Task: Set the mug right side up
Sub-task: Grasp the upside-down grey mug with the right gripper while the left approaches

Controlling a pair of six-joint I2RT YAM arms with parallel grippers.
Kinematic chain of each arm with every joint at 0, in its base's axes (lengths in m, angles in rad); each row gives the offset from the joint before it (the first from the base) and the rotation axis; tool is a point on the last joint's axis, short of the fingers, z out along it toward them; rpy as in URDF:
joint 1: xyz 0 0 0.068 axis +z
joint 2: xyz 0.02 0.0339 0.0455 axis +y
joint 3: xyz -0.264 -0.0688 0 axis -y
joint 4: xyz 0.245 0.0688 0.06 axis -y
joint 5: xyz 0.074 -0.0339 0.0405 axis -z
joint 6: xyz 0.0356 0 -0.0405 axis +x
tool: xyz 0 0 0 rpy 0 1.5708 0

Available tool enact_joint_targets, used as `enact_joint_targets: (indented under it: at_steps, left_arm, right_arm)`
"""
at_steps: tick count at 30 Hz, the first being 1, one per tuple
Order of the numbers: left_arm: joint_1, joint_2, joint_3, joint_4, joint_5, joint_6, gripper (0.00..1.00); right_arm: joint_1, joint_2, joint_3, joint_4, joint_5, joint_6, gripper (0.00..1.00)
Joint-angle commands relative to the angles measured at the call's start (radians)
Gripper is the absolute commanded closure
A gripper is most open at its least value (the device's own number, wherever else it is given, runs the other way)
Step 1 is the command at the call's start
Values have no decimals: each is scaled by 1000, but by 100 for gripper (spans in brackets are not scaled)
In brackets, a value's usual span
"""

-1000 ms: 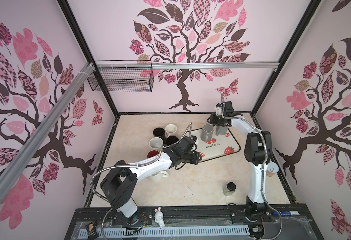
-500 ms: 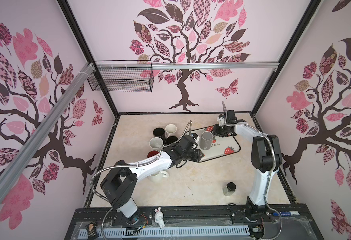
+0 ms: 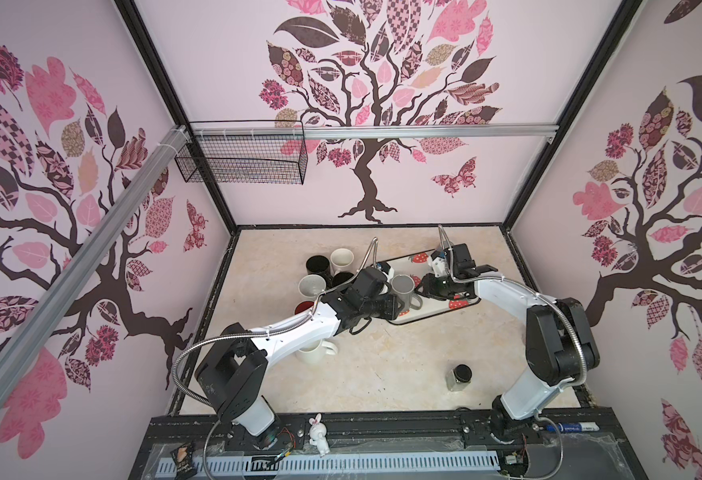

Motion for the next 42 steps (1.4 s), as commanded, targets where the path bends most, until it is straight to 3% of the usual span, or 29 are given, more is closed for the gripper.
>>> enact_joint_targets:
  at_steps: [1,5,15,27,36,42]
  left_arm:
    - [18,9,-6,1,-9,-26,64]
    - [44,-5,-26,2,-11,-43,64]
    - [93,-49,-69,-12,-25,-45,63]
    - [101,-68,-90,-14,-32,-39,62]
    - [106,-89,-114,-17,-47,-37,61]
    - [110,-94,-112,-19,-45,-35,61]
  right_arm:
    - [11,-73,-24,32,-18,-17,61]
    - [68,-128,-98,87,-15,-39,58]
    - [129,-233,-142,95,171,-118,53]
    - [227,-67,-28,-5,278,-185,51]
    - [260,22,55,-64,395,-227,65]
    - [271,19,86,-89,438,-241,95]
